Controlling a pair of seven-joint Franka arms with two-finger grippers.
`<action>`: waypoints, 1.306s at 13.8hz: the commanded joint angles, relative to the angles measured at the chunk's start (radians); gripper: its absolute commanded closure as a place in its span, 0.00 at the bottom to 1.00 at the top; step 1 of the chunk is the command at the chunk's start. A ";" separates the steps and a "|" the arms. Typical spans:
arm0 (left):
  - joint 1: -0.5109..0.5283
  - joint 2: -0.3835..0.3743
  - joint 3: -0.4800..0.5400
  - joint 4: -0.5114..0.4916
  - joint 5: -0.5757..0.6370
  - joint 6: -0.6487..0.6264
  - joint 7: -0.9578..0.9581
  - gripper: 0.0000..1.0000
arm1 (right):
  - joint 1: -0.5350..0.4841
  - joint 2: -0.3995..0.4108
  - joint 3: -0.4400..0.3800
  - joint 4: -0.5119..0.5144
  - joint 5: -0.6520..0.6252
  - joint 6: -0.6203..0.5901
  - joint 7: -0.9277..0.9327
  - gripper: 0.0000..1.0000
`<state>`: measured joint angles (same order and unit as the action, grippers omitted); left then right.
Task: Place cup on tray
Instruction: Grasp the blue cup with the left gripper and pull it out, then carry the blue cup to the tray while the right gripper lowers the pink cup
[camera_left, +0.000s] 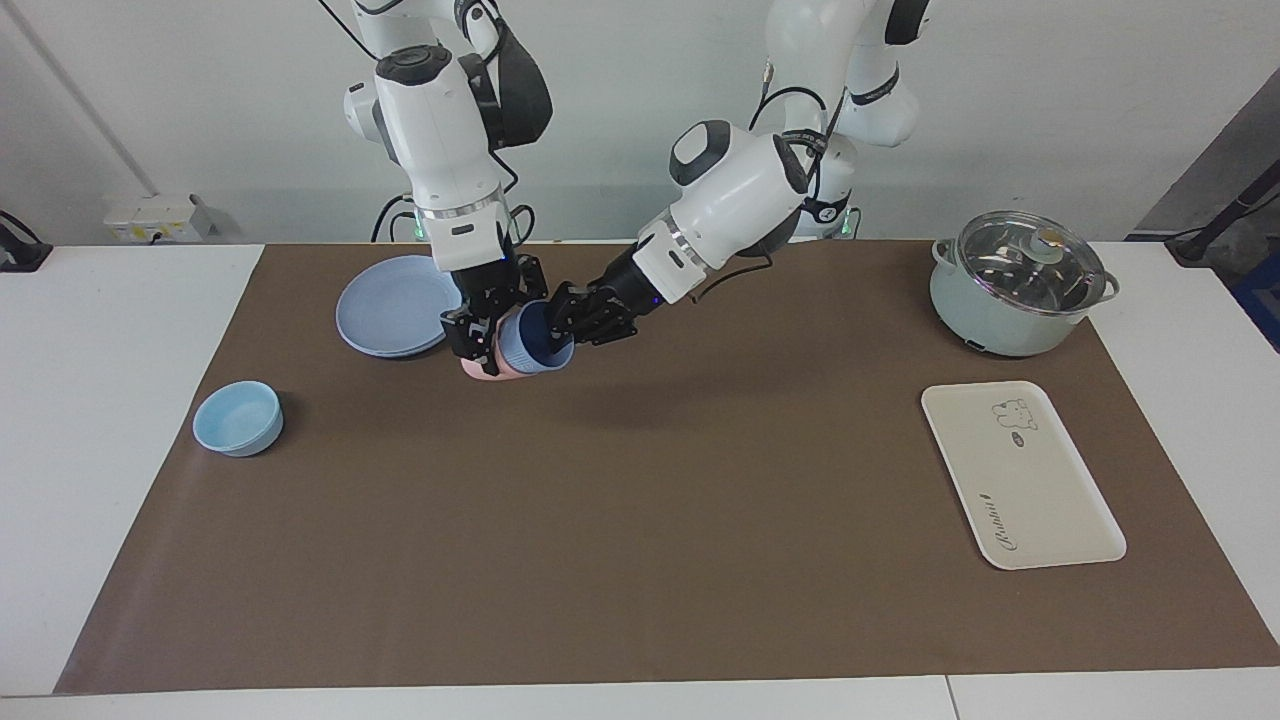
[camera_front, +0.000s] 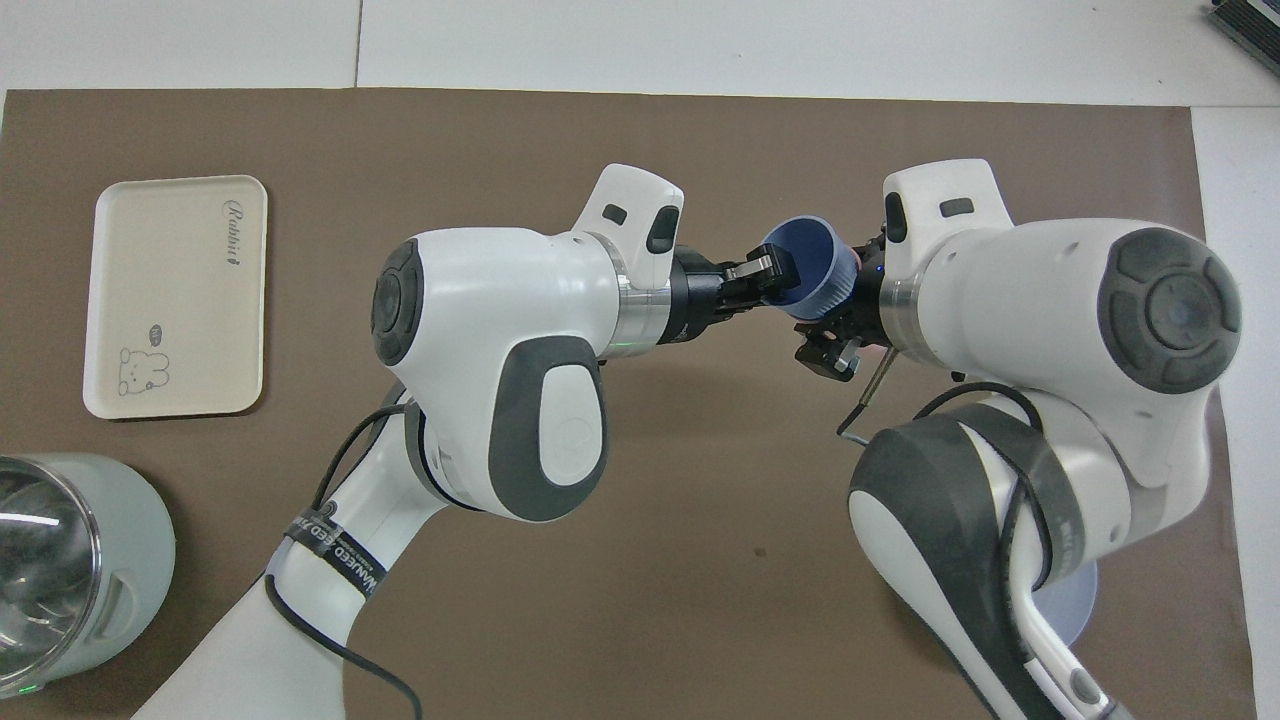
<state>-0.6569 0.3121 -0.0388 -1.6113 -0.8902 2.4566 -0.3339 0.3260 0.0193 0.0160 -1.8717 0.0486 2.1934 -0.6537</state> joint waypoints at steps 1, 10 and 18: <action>0.031 -0.008 0.032 0.062 0.059 -0.170 -0.037 1.00 | -0.004 -0.004 -0.004 0.013 -0.027 0.000 0.023 1.00; 0.305 -0.060 0.112 0.208 0.482 -0.554 -0.079 1.00 | -0.033 0.001 -0.016 0.011 -0.003 0.020 0.032 1.00; 0.655 -0.161 0.151 -0.045 0.737 -0.434 0.370 1.00 | -0.238 0.048 -0.016 -0.096 0.691 0.313 -0.419 1.00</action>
<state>-0.0842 0.2362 0.1245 -1.4876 -0.1738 1.9072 -0.1055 0.1246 0.0468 -0.0089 -1.9172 0.5330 2.4179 -0.8900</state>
